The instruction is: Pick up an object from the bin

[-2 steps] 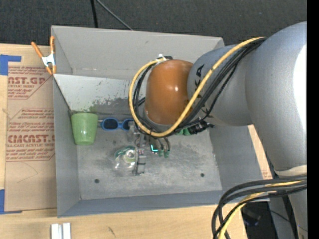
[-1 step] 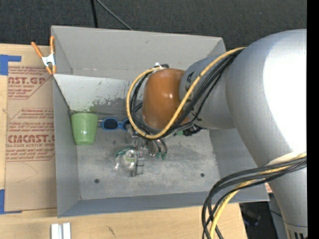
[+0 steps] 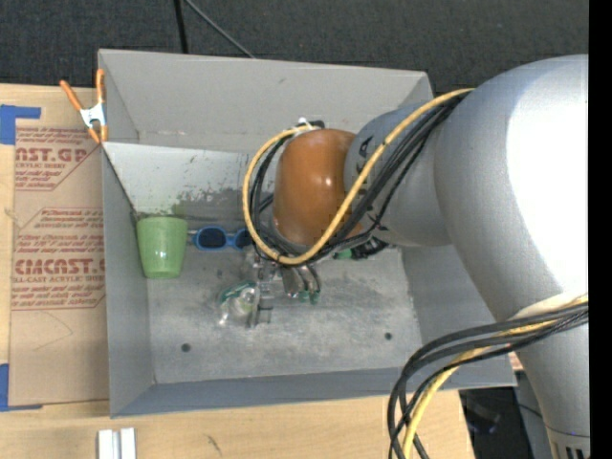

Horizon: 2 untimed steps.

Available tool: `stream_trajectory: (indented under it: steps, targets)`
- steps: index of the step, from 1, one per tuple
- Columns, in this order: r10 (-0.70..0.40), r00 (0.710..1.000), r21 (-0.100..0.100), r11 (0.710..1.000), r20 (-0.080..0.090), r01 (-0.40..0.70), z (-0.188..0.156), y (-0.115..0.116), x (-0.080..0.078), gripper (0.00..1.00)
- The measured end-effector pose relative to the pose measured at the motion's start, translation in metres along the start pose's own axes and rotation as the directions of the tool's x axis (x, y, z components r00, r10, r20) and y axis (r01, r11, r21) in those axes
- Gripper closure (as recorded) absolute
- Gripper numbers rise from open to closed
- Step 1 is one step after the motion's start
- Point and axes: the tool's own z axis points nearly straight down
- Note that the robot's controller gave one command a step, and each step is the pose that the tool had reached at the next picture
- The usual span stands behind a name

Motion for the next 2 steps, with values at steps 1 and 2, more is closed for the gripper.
stream_trajectory:
  steps: [1, 2]
  targets:
    - [-0.014, 1.000, 0.002, 1.000, 0.009, 0.014, -0.102, -0.041, 0.004, 1.00]
    - [-0.017, 1.000, 0.001, 1.000, 0.012, 0.017, -0.206, -0.040, -0.025, 1.00]
